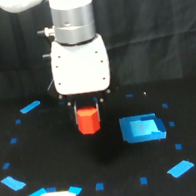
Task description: Pick up the red object from the table
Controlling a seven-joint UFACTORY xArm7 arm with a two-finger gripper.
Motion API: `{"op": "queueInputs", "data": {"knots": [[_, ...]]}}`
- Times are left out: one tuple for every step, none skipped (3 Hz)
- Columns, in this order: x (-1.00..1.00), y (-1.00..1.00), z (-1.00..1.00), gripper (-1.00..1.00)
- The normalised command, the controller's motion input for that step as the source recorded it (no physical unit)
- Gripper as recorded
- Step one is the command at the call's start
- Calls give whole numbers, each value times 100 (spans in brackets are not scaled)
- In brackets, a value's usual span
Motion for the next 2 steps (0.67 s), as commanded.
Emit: {"op": "queueInputs", "data": {"knots": [[5,-52,100,-100],[-4,-10,30,-100]]}}
